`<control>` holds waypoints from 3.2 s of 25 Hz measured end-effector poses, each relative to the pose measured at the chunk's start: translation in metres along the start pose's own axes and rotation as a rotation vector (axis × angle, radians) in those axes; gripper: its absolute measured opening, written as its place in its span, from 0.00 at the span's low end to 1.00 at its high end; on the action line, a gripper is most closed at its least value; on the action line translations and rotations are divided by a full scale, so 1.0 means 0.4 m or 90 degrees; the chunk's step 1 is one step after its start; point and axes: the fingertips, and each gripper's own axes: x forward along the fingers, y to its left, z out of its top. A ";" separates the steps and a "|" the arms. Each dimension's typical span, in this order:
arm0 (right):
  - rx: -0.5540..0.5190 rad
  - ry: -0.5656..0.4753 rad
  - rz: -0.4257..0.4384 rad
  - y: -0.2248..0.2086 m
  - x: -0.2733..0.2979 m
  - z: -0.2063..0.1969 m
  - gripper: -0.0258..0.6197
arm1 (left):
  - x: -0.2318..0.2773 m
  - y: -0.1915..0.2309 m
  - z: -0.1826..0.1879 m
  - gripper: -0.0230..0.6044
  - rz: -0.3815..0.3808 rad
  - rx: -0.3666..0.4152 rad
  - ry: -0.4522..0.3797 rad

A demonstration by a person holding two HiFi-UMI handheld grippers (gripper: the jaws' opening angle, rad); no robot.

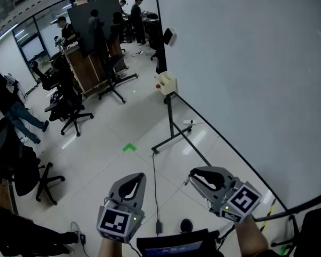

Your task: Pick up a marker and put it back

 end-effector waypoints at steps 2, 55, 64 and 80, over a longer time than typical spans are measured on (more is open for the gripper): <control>0.000 -0.003 0.007 -0.056 0.011 0.006 0.17 | 0.057 0.002 0.010 0.04 0.000 0.008 0.008; -0.068 0.003 -0.052 -0.249 1.039 0.144 0.17 | 0.357 0.992 -0.001 0.04 -0.095 -0.026 -0.067; -0.055 -0.005 -0.055 -0.521 1.105 0.109 0.17 | 0.593 1.043 0.011 0.04 -0.089 0.000 -0.032; -0.035 -0.008 -0.016 -0.936 1.137 0.102 0.17 | 1.065 1.015 0.097 0.04 -0.102 0.012 -0.026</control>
